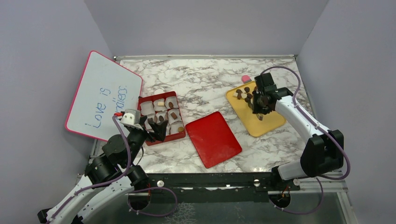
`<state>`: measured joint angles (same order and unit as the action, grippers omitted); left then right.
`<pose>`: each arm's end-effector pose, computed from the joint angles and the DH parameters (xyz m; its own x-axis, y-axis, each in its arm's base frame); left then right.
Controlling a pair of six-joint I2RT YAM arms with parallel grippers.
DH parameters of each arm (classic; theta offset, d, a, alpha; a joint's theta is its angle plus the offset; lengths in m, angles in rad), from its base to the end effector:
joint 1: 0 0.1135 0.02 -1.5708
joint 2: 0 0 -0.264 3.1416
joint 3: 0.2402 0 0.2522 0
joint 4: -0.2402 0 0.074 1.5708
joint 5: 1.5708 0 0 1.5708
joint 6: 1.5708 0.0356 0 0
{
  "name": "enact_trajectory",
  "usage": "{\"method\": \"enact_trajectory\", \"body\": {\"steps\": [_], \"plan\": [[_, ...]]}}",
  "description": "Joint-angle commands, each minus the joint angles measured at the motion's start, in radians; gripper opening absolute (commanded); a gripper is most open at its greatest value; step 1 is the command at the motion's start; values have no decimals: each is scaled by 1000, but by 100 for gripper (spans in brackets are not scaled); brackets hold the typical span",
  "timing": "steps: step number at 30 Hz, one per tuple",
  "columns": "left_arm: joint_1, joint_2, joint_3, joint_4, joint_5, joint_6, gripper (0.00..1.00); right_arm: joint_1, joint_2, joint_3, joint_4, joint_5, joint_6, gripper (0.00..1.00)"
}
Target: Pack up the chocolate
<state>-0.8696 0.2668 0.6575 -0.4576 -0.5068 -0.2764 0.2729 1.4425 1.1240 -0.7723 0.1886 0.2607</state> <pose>0.0609 -0.0453 0.3248 -0.1385 -0.2058 -0.9687 0.3303 0.9126 -0.2411 0.2791 0.0712 0.2589 -0.8721 0.0189 -0.4890 0.0449 0.9981 -0.0417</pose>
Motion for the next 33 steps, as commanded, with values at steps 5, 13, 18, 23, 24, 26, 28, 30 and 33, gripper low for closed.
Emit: {"method": "enact_trajectory", "body": {"steps": [5,13,18,23,24,26,28,30,33], "plan": [[5,-12,10,-1,-27,-7,99,52,-102,66,-38,-27,31,29],[5,-15,56,-2,-28,-30,99,133,-124,106,41,-139,66,29],[6,-15,115,-14,-31,-18,99,171,-49,146,82,-163,77,29],[5,-11,167,-30,-40,12,99,281,27,228,116,-140,100,29],[4,-9,177,-33,-38,15,99,304,45,247,127,-138,103,29],[5,-6,198,-41,-25,15,99,349,84,290,147,-135,111,29],[5,-8,218,-46,-5,2,99,399,128,338,168,-134,116,28],[4,-10,235,-47,26,-16,99,453,182,391,185,-127,122,28],[6,-17,254,-51,67,-36,99,535,264,457,239,-128,125,29]]}}
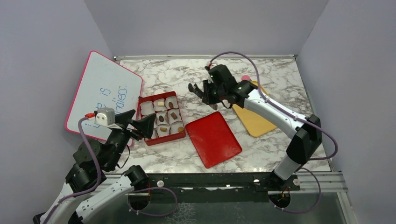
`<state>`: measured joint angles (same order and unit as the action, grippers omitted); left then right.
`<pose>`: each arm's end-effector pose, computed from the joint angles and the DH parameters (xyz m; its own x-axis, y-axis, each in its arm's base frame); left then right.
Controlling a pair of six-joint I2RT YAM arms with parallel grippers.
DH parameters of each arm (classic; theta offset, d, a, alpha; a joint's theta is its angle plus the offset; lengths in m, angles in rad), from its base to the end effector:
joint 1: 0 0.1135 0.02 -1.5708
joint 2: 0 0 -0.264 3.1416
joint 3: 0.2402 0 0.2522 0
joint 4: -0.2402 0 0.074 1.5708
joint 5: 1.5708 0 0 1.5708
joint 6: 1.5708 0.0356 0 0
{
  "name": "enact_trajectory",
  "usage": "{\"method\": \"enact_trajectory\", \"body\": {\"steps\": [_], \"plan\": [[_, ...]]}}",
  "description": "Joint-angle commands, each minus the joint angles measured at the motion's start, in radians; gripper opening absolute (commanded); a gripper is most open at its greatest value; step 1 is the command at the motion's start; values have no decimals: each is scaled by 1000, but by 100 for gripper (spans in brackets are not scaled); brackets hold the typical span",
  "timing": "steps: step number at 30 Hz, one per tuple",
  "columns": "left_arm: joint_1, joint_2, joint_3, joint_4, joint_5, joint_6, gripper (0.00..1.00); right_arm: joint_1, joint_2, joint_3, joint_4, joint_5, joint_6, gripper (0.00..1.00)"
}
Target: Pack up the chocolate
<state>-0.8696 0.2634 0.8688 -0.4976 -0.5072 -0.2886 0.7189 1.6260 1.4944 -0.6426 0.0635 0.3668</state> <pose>0.0370 -0.0170 0.3823 -0.0349 -0.3443 -0.9382 0.3614 0.8709 -0.3330 0.2751 0.2377 0.3279 -0.7146 -0.1497 -0.6833 -0.3929 0.8941 0.2150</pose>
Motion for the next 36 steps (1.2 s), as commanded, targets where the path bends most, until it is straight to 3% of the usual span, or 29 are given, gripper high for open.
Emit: {"method": "enact_trajectory", "body": {"steps": [1,8,18,36], "plan": [[5,-16,50,-11,79,-29,99,115,108,109,132,-6,20,29],[5,-55,94,-38,108,-50,99,256,305,245,293,-25,-25,29],[4,-105,118,-83,79,-57,99,316,593,516,269,-8,-95,29],[4,-92,93,-88,63,-40,99,321,693,610,185,58,-135,34]]}}
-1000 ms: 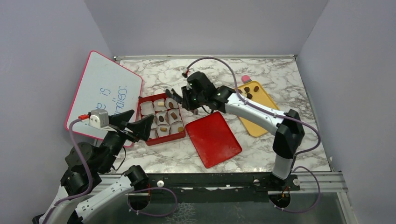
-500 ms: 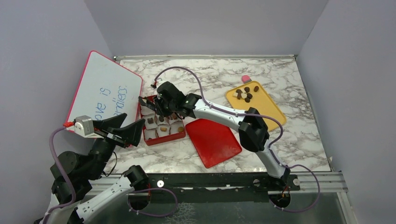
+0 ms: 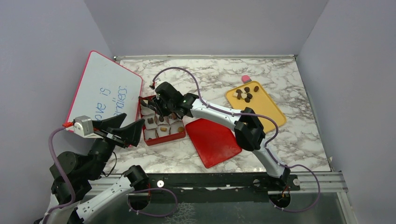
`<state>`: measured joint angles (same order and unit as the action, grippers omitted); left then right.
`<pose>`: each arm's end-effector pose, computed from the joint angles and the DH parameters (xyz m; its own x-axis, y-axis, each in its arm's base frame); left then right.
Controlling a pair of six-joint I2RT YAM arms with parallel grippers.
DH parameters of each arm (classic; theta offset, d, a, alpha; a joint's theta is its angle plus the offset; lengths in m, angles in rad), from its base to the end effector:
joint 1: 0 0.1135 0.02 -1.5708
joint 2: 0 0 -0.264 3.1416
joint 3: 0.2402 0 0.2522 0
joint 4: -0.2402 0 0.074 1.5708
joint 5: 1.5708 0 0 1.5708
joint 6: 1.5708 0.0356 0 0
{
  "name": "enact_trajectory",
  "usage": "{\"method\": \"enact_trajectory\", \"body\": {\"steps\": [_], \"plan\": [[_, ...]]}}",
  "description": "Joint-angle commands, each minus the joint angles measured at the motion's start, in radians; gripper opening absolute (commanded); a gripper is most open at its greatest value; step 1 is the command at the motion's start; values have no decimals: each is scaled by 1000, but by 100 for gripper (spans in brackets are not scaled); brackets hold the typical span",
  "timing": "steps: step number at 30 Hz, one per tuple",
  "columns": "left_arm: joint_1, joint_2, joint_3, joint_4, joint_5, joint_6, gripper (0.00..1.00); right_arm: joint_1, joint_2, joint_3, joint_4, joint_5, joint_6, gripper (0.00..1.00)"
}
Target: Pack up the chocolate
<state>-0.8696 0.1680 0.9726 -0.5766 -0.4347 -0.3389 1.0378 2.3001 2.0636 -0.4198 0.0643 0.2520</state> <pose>0.0049 0.0174 0.3998 -0.0049 -0.4616 -0.8871 0.4525 0.7901 -0.4136 0.2738 0.4595 0.2444 -0.5081 -0.3716 -0.7770 -0.7300 0.6646 0.1596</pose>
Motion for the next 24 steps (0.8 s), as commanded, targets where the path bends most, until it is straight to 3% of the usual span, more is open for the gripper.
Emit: {"method": "enact_trajectory", "body": {"steps": [1,24], "plan": [[4,5,-11,-8,-10,14,99,4,16,38,-40,64,-24,34],[4,67,-29,18,-50,30,99,4,-72,32,-91,11,-15,39]]}}
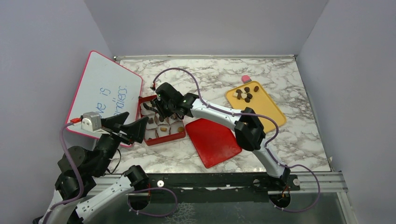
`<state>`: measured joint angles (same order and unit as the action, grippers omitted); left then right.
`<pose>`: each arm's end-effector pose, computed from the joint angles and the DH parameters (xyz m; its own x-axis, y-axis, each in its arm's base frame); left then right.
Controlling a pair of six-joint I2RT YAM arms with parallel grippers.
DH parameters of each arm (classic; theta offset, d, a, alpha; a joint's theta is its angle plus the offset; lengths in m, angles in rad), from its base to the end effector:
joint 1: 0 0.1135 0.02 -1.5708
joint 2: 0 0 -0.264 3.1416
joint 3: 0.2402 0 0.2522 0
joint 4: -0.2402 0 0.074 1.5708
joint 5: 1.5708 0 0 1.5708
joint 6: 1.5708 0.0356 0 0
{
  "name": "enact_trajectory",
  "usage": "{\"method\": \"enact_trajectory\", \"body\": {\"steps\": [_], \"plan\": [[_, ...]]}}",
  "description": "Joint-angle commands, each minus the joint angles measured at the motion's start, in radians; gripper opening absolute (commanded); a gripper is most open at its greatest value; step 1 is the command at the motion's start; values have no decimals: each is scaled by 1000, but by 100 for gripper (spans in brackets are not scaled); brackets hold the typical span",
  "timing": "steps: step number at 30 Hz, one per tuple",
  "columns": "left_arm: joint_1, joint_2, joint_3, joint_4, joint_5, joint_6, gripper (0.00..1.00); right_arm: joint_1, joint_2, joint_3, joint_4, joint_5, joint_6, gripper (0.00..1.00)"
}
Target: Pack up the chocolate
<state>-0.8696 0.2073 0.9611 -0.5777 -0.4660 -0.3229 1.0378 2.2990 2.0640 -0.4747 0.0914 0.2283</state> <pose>0.0144 0.0078 0.3978 -0.0189 -0.4171 -0.9087 0.4126 0.8246 -0.3870 0.2726 0.4556 0.2405 -0.5087 -0.4186 -0.7523 -0.7262 0.6780 0.1137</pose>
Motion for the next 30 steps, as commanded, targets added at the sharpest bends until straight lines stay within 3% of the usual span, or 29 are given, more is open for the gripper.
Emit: {"method": "enact_trajectory", "body": {"steps": [1,6,12,22,30], "plan": [[4,37,-18,22,-13,15,99,4,-86,26,-37,-25,11,39],[4,88,-24,25,-30,44,99,4,-179,-42,-43,-70,53,37],[4,174,-54,36,-65,51,99,4,-387,-277,27,-98,78,37],[6,315,-136,115,-45,10,99,-9,-696,-602,-39,147,104,36],[5,392,-202,226,-36,75,99,-152,-785,-746,25,193,72,36]]}}
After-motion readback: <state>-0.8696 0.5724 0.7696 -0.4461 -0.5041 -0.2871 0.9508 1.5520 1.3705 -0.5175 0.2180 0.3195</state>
